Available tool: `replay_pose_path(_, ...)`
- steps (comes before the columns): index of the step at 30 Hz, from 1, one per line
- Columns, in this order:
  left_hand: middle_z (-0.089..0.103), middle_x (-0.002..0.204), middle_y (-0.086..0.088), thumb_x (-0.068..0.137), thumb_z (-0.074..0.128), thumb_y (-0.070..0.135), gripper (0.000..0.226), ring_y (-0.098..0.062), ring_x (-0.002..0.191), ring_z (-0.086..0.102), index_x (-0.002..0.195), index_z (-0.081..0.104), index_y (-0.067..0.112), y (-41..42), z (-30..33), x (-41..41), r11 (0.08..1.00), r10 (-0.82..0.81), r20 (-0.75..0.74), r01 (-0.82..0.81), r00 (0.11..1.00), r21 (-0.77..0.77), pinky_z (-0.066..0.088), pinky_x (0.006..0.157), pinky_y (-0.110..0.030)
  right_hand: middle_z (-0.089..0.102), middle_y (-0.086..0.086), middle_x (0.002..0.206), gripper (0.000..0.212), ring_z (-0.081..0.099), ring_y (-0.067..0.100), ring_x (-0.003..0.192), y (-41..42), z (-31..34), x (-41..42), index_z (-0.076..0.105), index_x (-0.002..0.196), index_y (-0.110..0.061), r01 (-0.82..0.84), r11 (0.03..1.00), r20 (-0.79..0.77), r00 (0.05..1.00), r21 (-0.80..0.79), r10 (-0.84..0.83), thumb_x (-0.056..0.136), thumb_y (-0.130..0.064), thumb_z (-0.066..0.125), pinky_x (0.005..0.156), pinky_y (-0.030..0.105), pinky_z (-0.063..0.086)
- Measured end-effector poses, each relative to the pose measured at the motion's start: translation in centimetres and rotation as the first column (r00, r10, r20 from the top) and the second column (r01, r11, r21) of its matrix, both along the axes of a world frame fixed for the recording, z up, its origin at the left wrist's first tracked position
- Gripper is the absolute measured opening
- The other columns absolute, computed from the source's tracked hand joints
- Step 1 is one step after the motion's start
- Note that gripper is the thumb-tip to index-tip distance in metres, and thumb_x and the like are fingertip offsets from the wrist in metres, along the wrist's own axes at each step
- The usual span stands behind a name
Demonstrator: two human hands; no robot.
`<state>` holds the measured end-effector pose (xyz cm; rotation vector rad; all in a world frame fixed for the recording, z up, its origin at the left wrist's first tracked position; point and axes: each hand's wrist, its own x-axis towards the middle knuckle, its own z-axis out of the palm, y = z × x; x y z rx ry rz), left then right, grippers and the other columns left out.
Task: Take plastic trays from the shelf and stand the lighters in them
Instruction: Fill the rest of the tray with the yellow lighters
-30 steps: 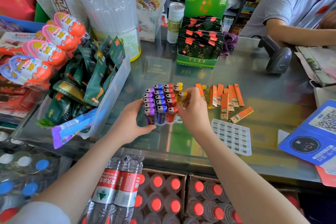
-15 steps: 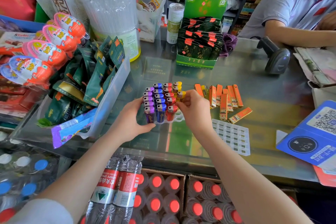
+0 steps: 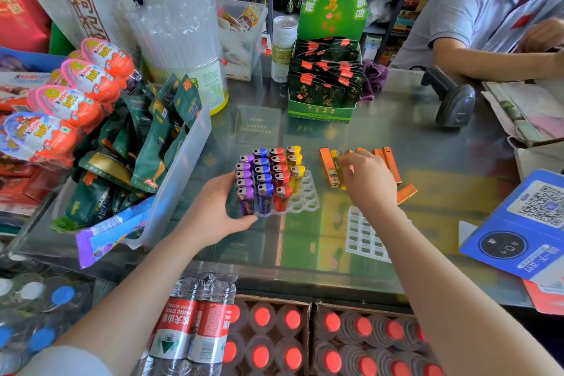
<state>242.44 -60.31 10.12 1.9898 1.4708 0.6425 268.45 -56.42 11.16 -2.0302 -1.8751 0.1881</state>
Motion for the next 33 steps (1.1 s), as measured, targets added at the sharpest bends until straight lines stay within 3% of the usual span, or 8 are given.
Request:
replay_pose_path(4, 0.058, 0.094, 0.019, 0.065, 0.076, 0.03, 0.037, 0.003, 0.09, 0.052, 0.097, 0.056, 0.029, 0.2, 0.0, 0.1, 1.0, 0.0, -0.006, 0.0, 1.0, 0.001, 0.037, 0.072, -0.012, 0.059, 0.012, 0.098, 0.016, 0.054, 0.033, 0.095, 1.4, 0.1, -1.1, 0.061, 0.092, -0.006, 0.008, 0.995, 0.155, 0.988, -0.103, 0.008, 0.084, -0.002, 0.048, 0.057, 0.03, 0.035)
replay_pose_path(9, 0.051, 0.093, 0.025, 0.064, 0.078, 0.028, 0.043, 0.005, 0.087, 0.048, 0.098, 0.052, 0.032, 0.1, 0.4, 0.3, 0.999, 0.031, -0.007, -0.031, 0.999, -0.016, 0.034, 0.071, -0.012, 0.061, 0.017, 0.099, 0.016, 0.054, 0.035, 0.096, 2.3, 0.7, -2.7, 0.055, 0.097, -0.002, 0.076, 0.972, 0.155, 0.987, -0.221, -0.042, 0.084, 0.002, 0.048, 0.063, 0.034, 0.04)
replay_pose_path(12, 0.049, 0.095, 0.022, 0.06, 0.081, 0.028, 0.052, -0.004, 0.092, 0.047, 0.101, 0.049, 0.034, 0.1, 0.5, 0.2, 0.998, 0.05, -0.008, -0.05, 0.999, -0.027, 0.035, 0.075, -0.021, 0.059, 0.015, 0.083, 0.012, 0.054, 0.033, 0.078, 2.5, 1.0, -3.4, 0.051, 0.074, -0.006, 0.088, 0.955, 0.093, 0.994, -0.283, -0.064, 0.082, 0.001, 0.049, 0.058, 0.032, 0.042)
replay_pose_path(14, 0.051, 0.095, 0.02, 0.059, 0.082, 0.028, 0.053, -0.007, 0.094, 0.048, 0.1, 0.049, 0.033, 0.0, 0.5, 0.1, 0.998, 0.05, -0.005, -0.05, 0.999, -0.023, 0.035, 0.075, -0.021, 0.054, 0.009, 0.069, 0.019, 0.051, 0.031, 0.065, 2.4, 1.2, -3.4, 0.047, 0.065, -0.007, 0.047, 0.965, -0.032, 0.998, -0.257, -0.057, 0.084, -0.009, 0.051, 0.052, 0.028, 0.039)
replay_pose_path(17, 0.053, 0.101, 0.014, 0.059, 0.082, 0.029, 0.055, -0.008, 0.097, 0.047, 0.105, 0.051, 0.029, -0.3, 0.3, -0.3, 0.997, 0.059, -0.006, -0.059, 0.998, -0.039, 0.035, 0.08, -0.025, 0.053, 0.0, 0.065, 0.006, 0.05, 0.017, 0.059, 0.5, 1.9, -3.2, 0.056, 0.08, -0.012, -0.104, 0.991, -0.326, 0.943, -0.087, 0.071, 0.086, -0.015, 0.054, 0.051, 0.025, 0.038)
replay_pose_path(20, 0.057, 0.107, 0.009, 0.059, 0.081, 0.033, 0.06, -0.009, 0.101, 0.047, 0.111, 0.052, 0.026, -0.5, -0.1, -0.8, 0.998, 0.056, -0.022, -0.057, 0.998, -0.037, 0.036, 0.084, -0.027, 0.058, -0.01, 0.066, 0.014, 0.051, -0.002, 0.055, -2.9, 2.8, -3.6, 0.06, 0.087, -0.022, -0.236, 0.972, -0.705, 0.688, 0.004, 0.17, 0.086, -0.009, 0.059, 0.057, 0.012, 0.043)
replay_pose_path(23, 0.056, 0.109, 0.009, 0.06, 0.08, 0.033, 0.061, -0.009, 0.101, 0.047, 0.114, 0.052, 0.024, -0.8, -0.3, -0.9, 0.998, 0.056, -0.027, -0.056, 0.998, -0.027, 0.035, 0.084, -0.026, 0.062, -0.005, 0.07, 0.018, 0.057, -0.003, 0.059, -4.9, 1.8, -3.5, 0.063, 0.098, -0.013, -0.27, 0.963, -0.822, 0.547, 0.002, 0.155, 0.085, -0.002, 0.06, 0.064, 0.009, 0.047)
replay_pose_path(33, 0.059, 0.11, 0.004, 0.064, 0.078, 0.033, 0.056, -0.016, 0.105, 0.051, 0.112, 0.052, 0.025, -1.2, -0.8, -1.0, 0.998, 0.054, -0.006, -0.054, 0.999, -0.031, 0.041, 0.087, -0.034, 0.057, -0.009, 0.07, 0.025, 0.053, -0.003, 0.061, -4.8, 0.1, -4.6, 0.063, 0.105, -0.013, -0.238, 0.965, -0.62, 0.742, 0.111, 0.255, 0.082, -0.003, 0.064, 0.061, 0.007, 0.043)
